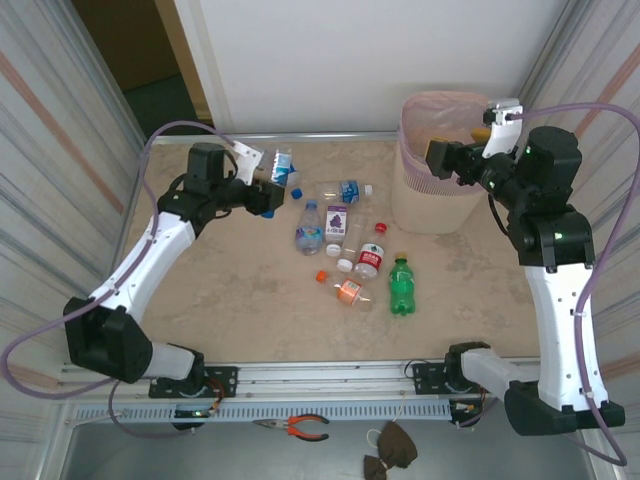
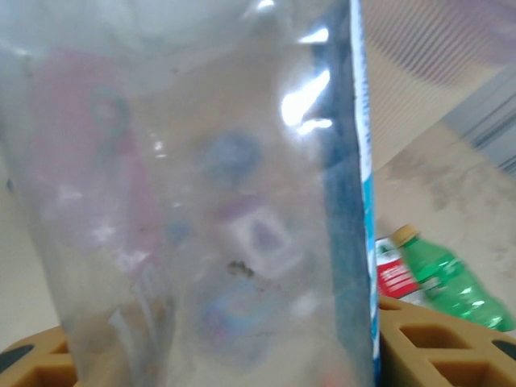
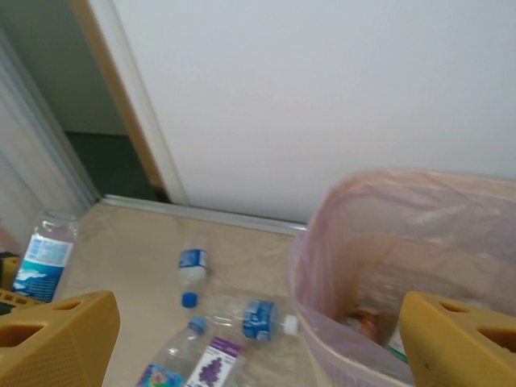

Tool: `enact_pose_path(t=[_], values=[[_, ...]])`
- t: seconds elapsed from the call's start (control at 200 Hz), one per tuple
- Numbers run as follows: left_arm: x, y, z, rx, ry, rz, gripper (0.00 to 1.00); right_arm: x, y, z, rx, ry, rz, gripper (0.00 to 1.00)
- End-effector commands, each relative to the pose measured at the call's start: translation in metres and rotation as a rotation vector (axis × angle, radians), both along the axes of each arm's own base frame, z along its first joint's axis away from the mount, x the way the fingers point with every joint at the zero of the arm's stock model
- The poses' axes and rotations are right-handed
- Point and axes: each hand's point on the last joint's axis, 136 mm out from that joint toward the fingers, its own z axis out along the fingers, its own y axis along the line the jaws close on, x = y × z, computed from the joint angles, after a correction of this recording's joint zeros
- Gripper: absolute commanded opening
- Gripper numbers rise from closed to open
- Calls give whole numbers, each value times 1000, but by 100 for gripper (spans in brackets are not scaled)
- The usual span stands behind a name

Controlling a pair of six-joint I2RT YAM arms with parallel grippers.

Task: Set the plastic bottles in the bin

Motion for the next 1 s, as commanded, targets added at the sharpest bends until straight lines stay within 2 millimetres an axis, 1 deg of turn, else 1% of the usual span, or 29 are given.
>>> enact_pose_path(t=[0.0, 0.115, 0.235, 0.351, 0.486, 0.551, 0.681, 0.827, 0.992], values=[[-25, -19, 69, -208, -153, -141, 55, -14, 25, 27, 75, -105, 150, 89], [-47, -27, 107, -299, -253, -246, 55, -28, 44, 38, 112, -156, 284, 89], [-70, -34, 140, -357, -343, -336, 55, -43, 61, 48, 139, -203, 400, 90], [-95, -44, 165, -385, -428, -423, 55, -59, 77, 57, 176, -234, 521, 91], [-120, -56, 189, -417, -494, -519, 55, -80, 95, 67, 198, -274, 652, 92], [-131, -62, 198, -430, -521, -559, 55, -92, 106, 72, 197, -302, 723, 96], [-154, -75, 211, -447, -573, -639, 55, -111, 127, 76, 202, -324, 844, 100], [-177, -86, 220, -453, -615, -713, 56, -126, 144, 80, 218, -342, 926, 99], [-195, -96, 227, -471, -647, -766, 56, -139, 163, 79, 214, -363, 1002, 99]])
